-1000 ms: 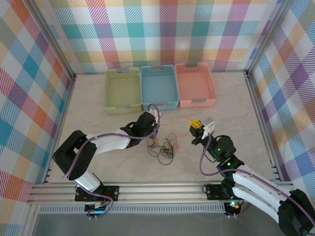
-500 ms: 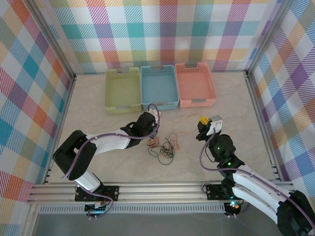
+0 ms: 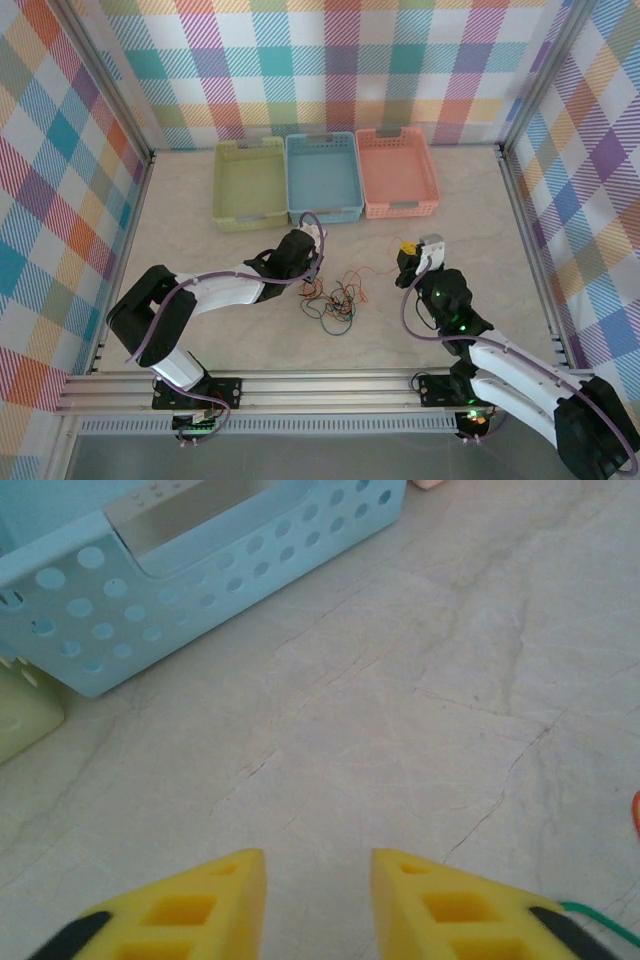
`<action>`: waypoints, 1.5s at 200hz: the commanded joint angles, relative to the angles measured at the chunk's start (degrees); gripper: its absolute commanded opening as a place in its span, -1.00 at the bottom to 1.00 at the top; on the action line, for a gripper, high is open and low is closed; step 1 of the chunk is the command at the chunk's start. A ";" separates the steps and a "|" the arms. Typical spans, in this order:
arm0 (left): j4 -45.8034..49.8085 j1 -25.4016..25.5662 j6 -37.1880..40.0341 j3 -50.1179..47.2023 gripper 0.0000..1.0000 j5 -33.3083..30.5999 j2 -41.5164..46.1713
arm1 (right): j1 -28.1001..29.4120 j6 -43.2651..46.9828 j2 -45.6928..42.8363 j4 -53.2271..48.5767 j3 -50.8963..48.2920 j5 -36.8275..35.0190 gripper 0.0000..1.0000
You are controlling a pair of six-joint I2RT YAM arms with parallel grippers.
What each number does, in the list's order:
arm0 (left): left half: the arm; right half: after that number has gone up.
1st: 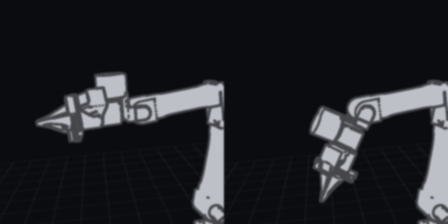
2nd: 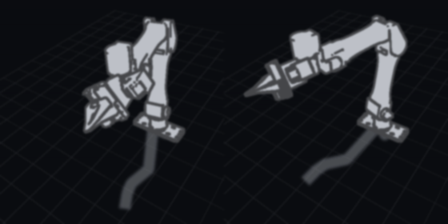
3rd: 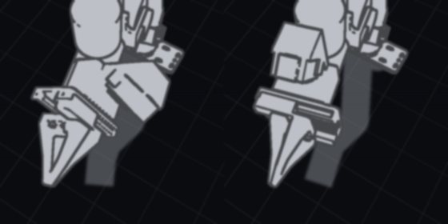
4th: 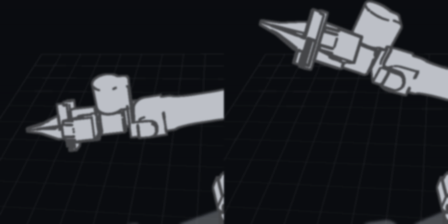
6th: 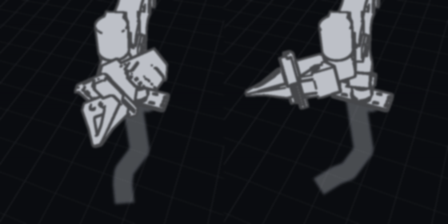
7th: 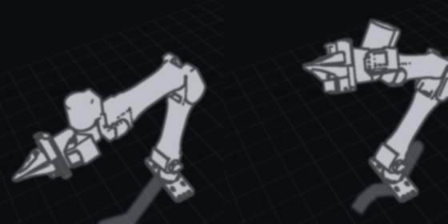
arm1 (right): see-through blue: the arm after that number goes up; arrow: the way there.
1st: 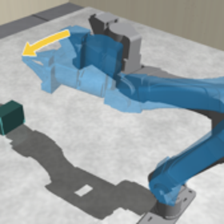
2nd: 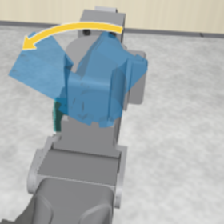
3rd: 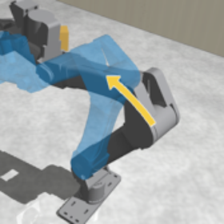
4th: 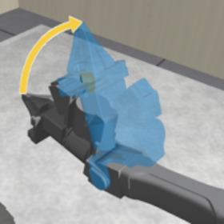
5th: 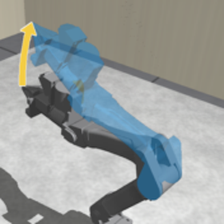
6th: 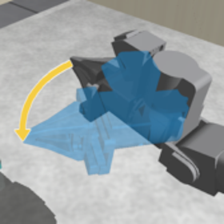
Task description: Untangle the cables
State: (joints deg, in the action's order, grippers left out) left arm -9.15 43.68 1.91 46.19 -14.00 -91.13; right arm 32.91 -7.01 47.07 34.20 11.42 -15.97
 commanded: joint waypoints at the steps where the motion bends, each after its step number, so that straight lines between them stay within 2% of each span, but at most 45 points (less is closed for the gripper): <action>1: 0.05 -0.27 -1.53 -0.53 -0.16 1.98 3.95 | -0.30 1.82 0.92 1.38 2.46 7.94 -1.00; 33: 8.35 -0.28 -6.07 2.11 -0.04 7.48 10.00 | -0.30 1.87 2.96 3.78 3.11 13.84 -1.00; 55: 5.41 1.53 -3.34 -0.93 0.01 9.91 15.60 | -0.29 0.71 4.80 5.10 3.35 13.64 -1.00; 74: 4.17 1.65 -2.13 -1.70 0.10 15.71 18.27 | -0.30 -1.14 5.81 6.19 3.41 12.48 -1.00; 85: 5.56 1.79 -0.13 0.02 0.11 20.52 17.52 | -0.30 -2.33 6.18 6.16 3.60 11.63 -1.00; 107: 6.74 3.59 5.88 2.97 0.12 26.24 14.91 | -0.30 -5.69 6.11 6.01 3.62 8.15 -1.00; 137: 0.01 5.19 15.67 3.63 0.14 32.65 10.36 | -0.29 -9.00 5.93 5.88 3.36 5.52 -1.00; 169: 0.35 5.79 18.61 8.38 0.14 37.18 4.34 | -0.30 -10.26 5.21 5.47 3.48 5.65 -1.00; 224: 1.40 7.56 24.98 14.49 0.14 38.55 -5.19 | -0.30 -10.92 4.80 4.48 3.78 5.94 -1.00; 300: 2.90 7.56 26.65 20.76 0.07 38.09 -12.47 | -0.30 -10.84 4.70 4.22 3.96 6.40 -1.00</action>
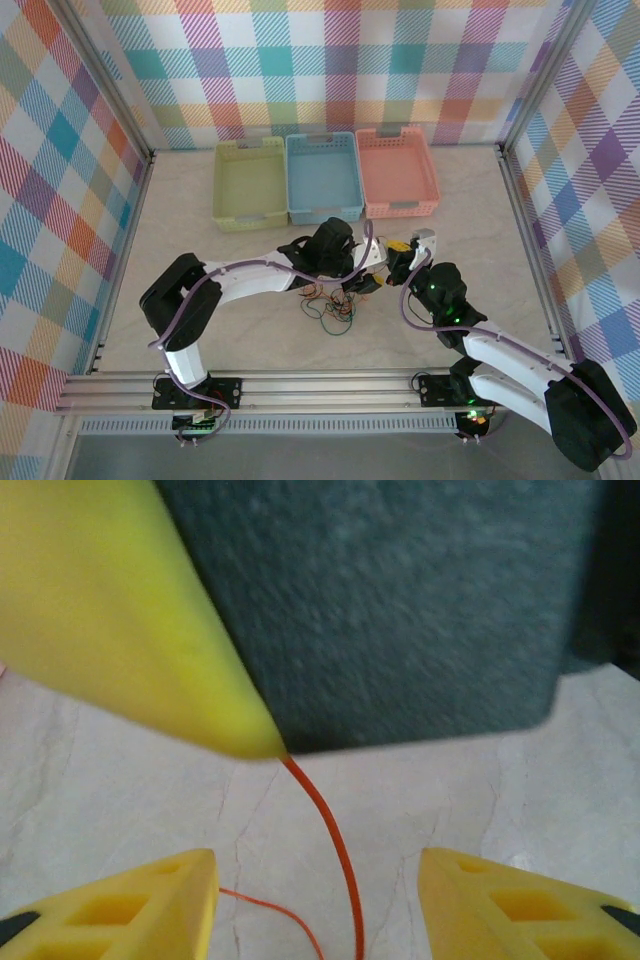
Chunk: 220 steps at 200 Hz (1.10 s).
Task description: Untangle the cables
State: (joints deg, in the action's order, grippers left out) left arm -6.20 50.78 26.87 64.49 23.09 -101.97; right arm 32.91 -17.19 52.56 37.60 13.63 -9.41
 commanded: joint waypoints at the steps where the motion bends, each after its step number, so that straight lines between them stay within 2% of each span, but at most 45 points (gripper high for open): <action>1: -0.05 0.46 1.69 2.52 0.07 0.95 -1.73 | -0.25 -0.65 -0.79 0.81 1.75 -0.16 -1.00; 20: -0.68 0.47 1.87 2.27 -0.02 0.90 -2.35 | -0.34 -0.65 -0.89 0.80 1.70 -0.21 -1.00; 71: -2.96 0.46 1.95 0.73 -0.46 2.60 -3.17 | -0.30 -0.83 -2.31 -0.25 1.67 -0.94 -1.00; 89: -2.94 0.50 1.92 0.72 -0.55 2.89 -3.57 | -0.31 -0.78 -3.20 -0.78 1.53 -1.27 -1.00; 102: -2.83 0.46 2.03 0.79 -0.69 2.95 -3.60 | -0.30 -0.83 -3.84 -0.95 1.49 -1.55 -1.00; 173: -3.06 0.37 1.82 -1.31 -0.75 -0.38 -2.89 | -0.30 -0.89 -7.49 -3.27 1.21 -2.52 -1.00; 220: -4.76 -0.27 1.59 -3.74 -0.78 -0.78 -1.88 | -0.43 -1.38 -14.66 -5.81 0.70 -3.13 -1.00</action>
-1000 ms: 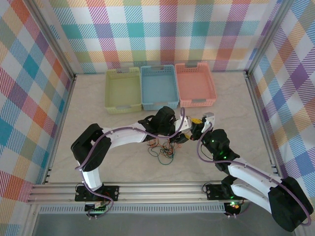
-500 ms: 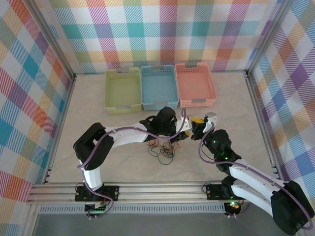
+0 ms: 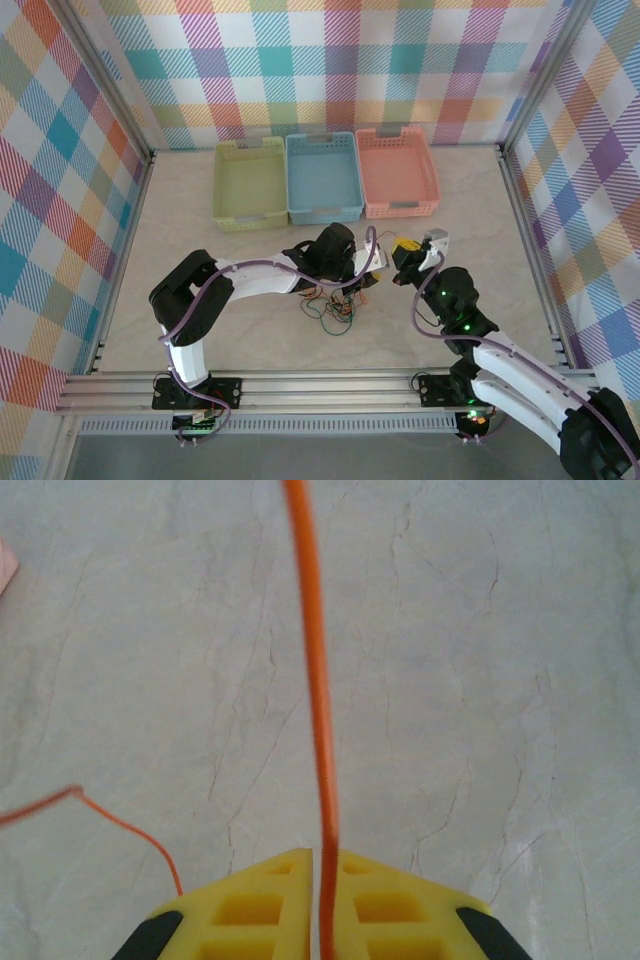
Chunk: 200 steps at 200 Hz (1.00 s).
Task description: Untangle the cables
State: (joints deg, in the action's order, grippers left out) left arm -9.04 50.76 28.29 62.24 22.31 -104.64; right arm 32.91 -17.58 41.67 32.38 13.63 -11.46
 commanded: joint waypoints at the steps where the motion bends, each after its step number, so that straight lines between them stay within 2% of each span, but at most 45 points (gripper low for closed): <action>1: -1.93 -0.24 0.18 -1.54 -0.78 0.01 0.82 | -0.41 -0.97 -3.96 -0.62 0.70 -1.09 -1.00; 125: -5.25 -2.66 -2.99 -5.10 -0.84 0.41 3.20 | -1.00 -3.07 -18.55 -6.65 1.59 -1.50 -1.00; 200: -5.29 -2.99 -3.86 -5.08 -0.85 0.11 3.02 | -1.09 -5.61 -18.91 -13.32 9.78 -2.25 -1.00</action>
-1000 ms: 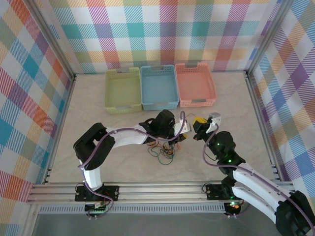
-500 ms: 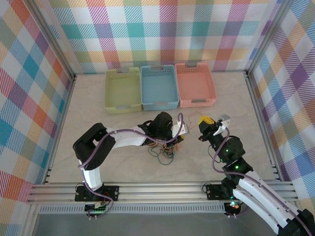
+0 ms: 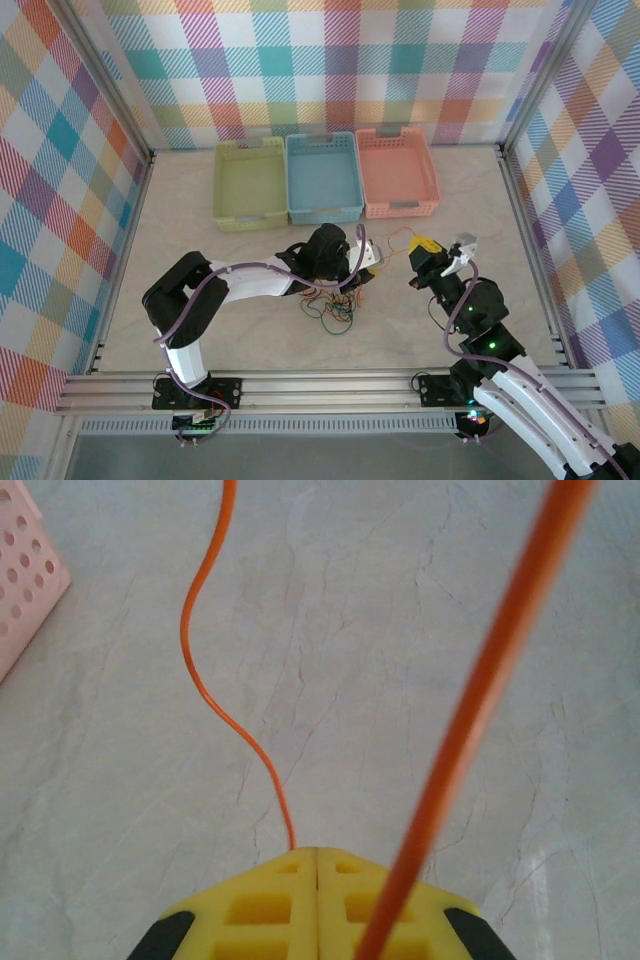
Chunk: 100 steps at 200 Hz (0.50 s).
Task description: Untangle the cables
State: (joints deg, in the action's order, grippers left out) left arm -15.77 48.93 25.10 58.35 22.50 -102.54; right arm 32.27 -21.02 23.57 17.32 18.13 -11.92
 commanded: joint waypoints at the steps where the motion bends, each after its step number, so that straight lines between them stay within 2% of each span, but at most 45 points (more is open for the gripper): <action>1: 1.44 -1.18 -0.67 -1.21 -0.85 -0.09 0.93 | -0.46 -2.27 -0.81 1.57 5.44 -1.79 -1.00; 74: 2.06 -1.20 -1.02 -0.81 -0.85 -0.22 0.45 | -0.46 -7.44 1.21 -3.77 10.90 -1.15 -1.00; 100: 1.32 -1.18 -1.35 -1.41 -0.74 -0.13 0.93 | -0.54 -7.50 1.38 -4.82 11.21 -2.43 -1.00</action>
State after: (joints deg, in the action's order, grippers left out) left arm -16.56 48.84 24.64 58.28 22.85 -102.15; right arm 32.18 -27.11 25.78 8.88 25.39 -11.81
